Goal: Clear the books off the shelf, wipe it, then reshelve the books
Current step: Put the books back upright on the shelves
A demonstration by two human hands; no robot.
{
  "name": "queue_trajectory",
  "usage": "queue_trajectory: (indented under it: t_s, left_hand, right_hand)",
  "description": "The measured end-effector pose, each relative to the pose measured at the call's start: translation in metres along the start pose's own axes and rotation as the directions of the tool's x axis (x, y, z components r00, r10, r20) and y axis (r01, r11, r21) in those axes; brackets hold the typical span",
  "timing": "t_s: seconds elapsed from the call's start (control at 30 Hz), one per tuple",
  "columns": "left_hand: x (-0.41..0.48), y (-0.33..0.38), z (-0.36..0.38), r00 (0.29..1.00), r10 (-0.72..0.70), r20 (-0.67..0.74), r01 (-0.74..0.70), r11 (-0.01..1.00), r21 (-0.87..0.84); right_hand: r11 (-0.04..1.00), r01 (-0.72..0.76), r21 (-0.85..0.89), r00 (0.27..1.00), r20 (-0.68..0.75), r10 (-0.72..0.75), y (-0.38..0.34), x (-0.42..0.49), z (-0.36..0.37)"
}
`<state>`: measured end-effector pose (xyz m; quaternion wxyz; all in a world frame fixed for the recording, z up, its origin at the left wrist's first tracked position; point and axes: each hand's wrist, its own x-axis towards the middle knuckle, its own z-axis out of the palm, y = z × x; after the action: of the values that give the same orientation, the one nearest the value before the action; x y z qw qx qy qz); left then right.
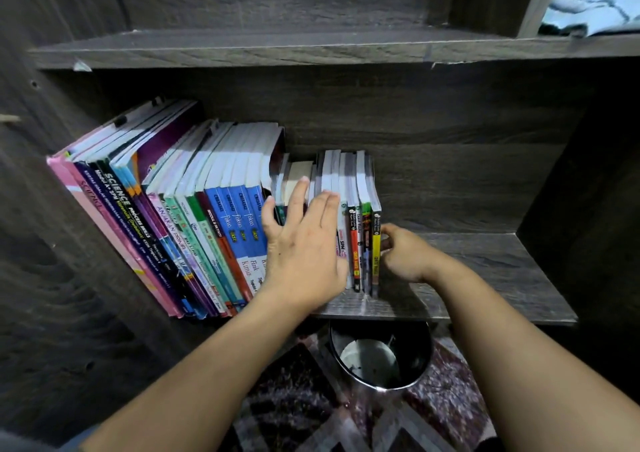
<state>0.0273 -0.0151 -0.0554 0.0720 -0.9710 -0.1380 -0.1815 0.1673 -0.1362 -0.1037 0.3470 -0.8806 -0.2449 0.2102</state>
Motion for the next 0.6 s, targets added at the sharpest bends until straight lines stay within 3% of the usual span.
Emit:
queue_trajectory:
  t_s: [0.2,0.33,0.4,0.47,0.6]
  left_hand:
    - [-0.01,0.003,0.0,0.993,-0.002,-0.119,-0.01,0.995,-0.098]
    - [-0.021,0.009,0.007,0.93,-0.044,-0.364,-0.024,0.983,-0.179]
    - [-0.028,0.015,0.011,0.912,-0.066,-0.404,-0.062,0.954,-0.295]
    - [-0.031,0.02,0.01,0.92,-0.135,-0.367,-0.054,0.885,-0.462]
    - [-0.02,0.018,0.005,0.938,-0.334,-0.092,0.175,0.685,-0.707]
  right_hand:
    - [0.999,0.025,0.025,1.0,0.009,-0.026,-0.006,-0.012,0.0]
    - [0.999,0.045,-0.002,0.999,0.017,-0.045,-0.006,-0.016,0.0]
    - [0.999,0.046,-0.013,0.999,0.007,-0.046,-0.007,-0.016,0.001]
    - [0.999,0.046,-0.018,0.999,-0.005,-0.046,-0.007,-0.014,0.003]
    - [0.999,0.034,-0.008,0.999,-0.022,-0.034,-0.006,-0.011,0.008]
